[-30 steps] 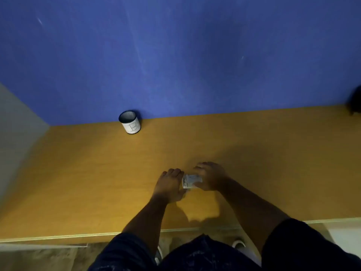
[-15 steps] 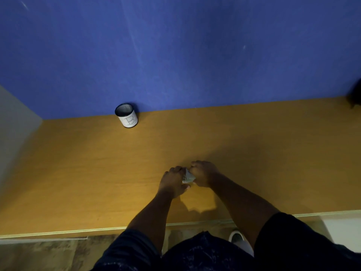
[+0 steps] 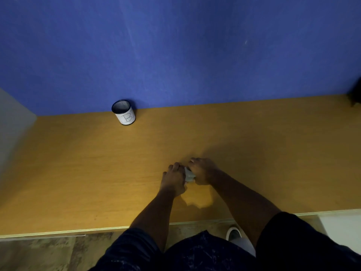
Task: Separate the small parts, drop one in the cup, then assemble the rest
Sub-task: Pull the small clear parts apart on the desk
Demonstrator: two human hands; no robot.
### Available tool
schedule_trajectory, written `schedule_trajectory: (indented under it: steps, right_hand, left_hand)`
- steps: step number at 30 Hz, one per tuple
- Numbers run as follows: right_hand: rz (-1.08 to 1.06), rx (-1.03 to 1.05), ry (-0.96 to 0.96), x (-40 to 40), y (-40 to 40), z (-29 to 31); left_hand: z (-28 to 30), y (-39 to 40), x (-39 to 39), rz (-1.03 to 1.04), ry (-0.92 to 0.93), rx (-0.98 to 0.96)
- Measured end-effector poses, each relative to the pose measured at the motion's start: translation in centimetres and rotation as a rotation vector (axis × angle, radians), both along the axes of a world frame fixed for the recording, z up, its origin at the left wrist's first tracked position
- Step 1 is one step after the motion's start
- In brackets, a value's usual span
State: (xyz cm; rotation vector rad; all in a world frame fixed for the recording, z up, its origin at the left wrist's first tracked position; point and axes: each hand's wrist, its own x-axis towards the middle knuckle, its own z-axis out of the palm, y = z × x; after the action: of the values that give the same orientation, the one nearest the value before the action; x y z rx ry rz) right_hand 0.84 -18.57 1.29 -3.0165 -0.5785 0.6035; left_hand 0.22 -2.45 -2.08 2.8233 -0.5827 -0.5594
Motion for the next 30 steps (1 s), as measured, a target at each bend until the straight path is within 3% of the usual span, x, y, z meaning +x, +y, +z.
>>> schedule_trajectory:
  steps: [8,14,18,23,30]
  right_hand:
    - [-0.19,0.286,0.033,-0.1,-3.4,0.0]
    - [-0.634,0.493,-0.124,-0.8,-5.1,0.3]
    - [-0.851,0.356,-0.22,-1.8,-6.6,0.3]
    - [-0.866,0.055,-0.128,-3.0,-8.0,0.1]
    - [-0.928,0.01,-0.128,-3.9,-7.6,-0.2]
  left_hand:
    - [-0.4,0.3,0.5,0.016,0.004,-0.035]
    - [-0.4,0.4,0.7,-0.014,0.005,-0.04]
    - [-0.4,0.5,0.7,-0.036,-0.004,-0.022]
    - [-0.2,0.5,0.9,-0.083,-0.012,0.001]
    - [0.3,0.4,1.5,-0.204,-0.016,0.045]
